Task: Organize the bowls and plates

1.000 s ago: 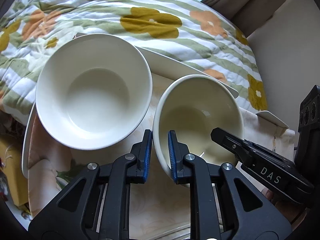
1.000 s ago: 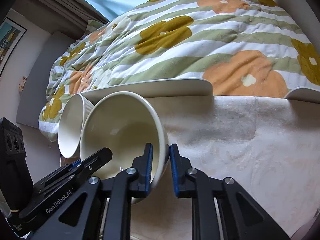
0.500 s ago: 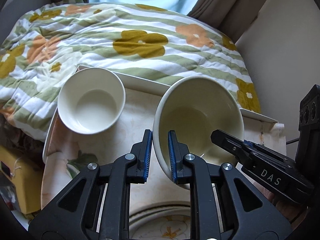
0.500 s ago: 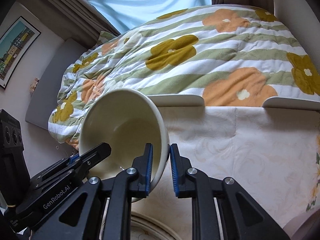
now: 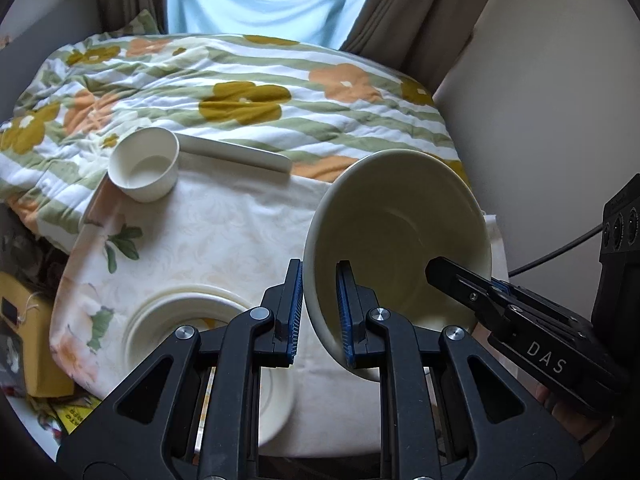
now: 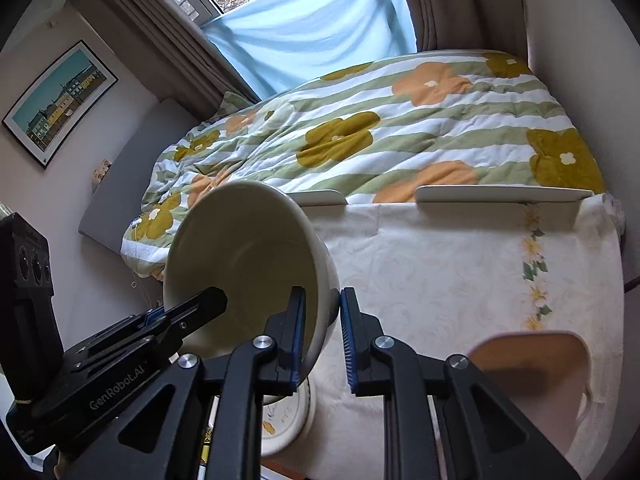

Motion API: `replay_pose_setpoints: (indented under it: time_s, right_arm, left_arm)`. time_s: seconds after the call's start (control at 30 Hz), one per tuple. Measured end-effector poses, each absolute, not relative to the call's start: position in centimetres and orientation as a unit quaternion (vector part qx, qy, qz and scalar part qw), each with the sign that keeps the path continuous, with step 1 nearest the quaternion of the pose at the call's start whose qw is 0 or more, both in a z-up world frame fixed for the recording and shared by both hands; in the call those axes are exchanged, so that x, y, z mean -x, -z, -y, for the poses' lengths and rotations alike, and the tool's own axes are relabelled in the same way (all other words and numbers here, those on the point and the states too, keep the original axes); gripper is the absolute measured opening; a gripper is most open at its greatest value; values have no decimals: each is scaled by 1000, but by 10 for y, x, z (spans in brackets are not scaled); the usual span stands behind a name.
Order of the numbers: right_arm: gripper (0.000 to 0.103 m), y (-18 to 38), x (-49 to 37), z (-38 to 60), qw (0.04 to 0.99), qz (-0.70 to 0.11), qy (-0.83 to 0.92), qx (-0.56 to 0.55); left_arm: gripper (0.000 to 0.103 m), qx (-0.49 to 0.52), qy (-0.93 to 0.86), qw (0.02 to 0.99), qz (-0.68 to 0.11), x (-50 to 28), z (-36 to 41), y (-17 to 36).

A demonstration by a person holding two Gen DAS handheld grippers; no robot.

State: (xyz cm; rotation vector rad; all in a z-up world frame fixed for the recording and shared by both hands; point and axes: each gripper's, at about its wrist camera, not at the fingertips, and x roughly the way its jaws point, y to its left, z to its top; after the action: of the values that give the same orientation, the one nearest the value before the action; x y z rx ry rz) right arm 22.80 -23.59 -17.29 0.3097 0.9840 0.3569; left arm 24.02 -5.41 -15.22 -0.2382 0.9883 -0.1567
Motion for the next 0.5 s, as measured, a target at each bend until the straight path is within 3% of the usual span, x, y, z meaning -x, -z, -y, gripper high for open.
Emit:
replay_pose_setpoints:
  time_s: [0.23,0.5]
  right_arm:
    - [16,178,-191,301,856,-476,-129,-157]
    - [16,211,-170,358,843,-501,-59,-187]
  left_arm:
    - [14,97,124,857,-491,-220,127,156]
    - [14,28,199,815,-544,-227,201,196]
